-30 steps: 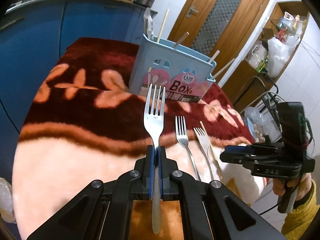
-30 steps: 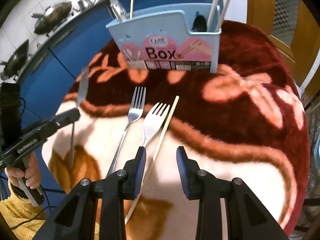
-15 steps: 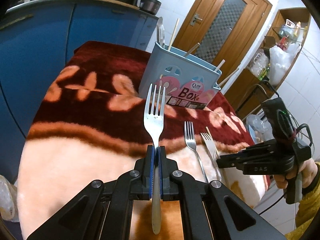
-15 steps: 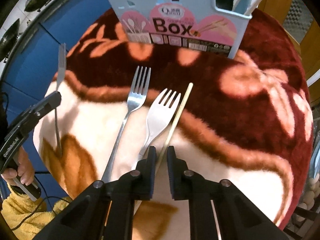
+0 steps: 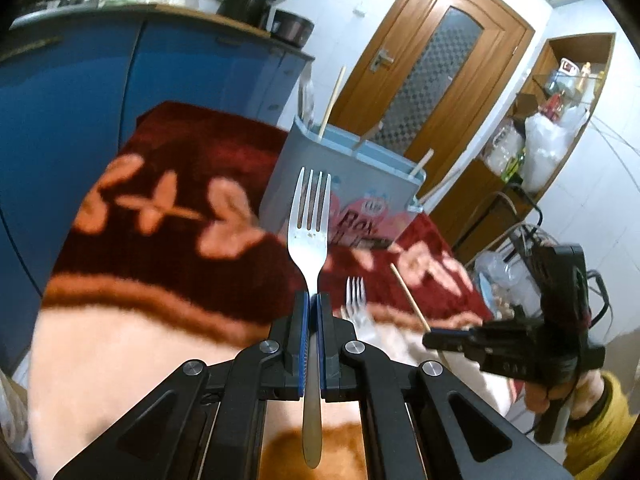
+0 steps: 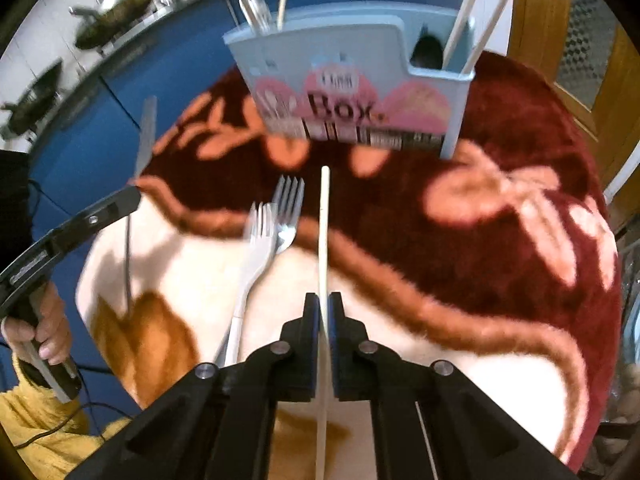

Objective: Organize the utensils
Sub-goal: 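Grasp a silver fork with the left tool while the right tool grasps a wooden chopstick, then lift the fork and chopstick upright and carry both over the blue holder, then lower the fork and chopstick into the holder and open both tools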

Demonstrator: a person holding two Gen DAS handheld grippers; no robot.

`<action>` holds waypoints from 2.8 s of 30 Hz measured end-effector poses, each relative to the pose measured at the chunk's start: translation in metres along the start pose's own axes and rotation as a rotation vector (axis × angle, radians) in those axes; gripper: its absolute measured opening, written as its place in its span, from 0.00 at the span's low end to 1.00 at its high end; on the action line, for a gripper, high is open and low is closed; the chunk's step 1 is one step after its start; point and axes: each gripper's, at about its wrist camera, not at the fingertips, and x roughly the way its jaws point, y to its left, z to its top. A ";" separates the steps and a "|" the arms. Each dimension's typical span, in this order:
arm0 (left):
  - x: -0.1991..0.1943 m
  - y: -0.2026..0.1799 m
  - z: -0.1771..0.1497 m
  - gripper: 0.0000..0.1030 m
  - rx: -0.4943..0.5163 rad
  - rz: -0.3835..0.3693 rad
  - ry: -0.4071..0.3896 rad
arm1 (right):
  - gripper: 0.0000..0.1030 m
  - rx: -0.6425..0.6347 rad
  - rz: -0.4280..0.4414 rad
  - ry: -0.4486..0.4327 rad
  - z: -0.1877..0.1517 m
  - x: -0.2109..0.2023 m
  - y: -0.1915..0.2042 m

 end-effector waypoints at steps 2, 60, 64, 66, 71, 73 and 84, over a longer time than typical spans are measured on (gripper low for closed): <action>-0.002 -0.005 0.007 0.03 0.010 0.003 -0.029 | 0.06 0.008 0.026 -0.057 -0.001 -0.010 -0.001; 0.087 -0.035 0.113 0.04 0.117 0.194 -0.531 | 0.06 -0.007 -0.080 -0.856 0.118 -0.047 -0.048; 0.090 -0.034 0.112 0.04 0.119 0.196 -0.532 | 0.06 -0.047 -0.145 -0.890 0.127 -0.034 -0.046; 0.091 -0.033 0.111 0.04 0.121 0.191 -0.530 | 0.06 -0.062 -0.176 -0.908 0.128 -0.030 -0.045; 0.096 -0.032 0.109 0.04 0.127 0.178 -0.518 | 0.06 -0.084 -0.175 -0.924 0.126 -0.031 -0.043; 0.099 -0.032 0.110 0.04 0.132 0.173 -0.510 | 0.06 -0.104 -0.180 -0.922 0.124 -0.031 -0.041; 0.094 -0.037 0.107 0.10 0.128 0.168 -0.500 | 0.23 -0.074 -0.151 -0.901 0.121 -0.037 -0.041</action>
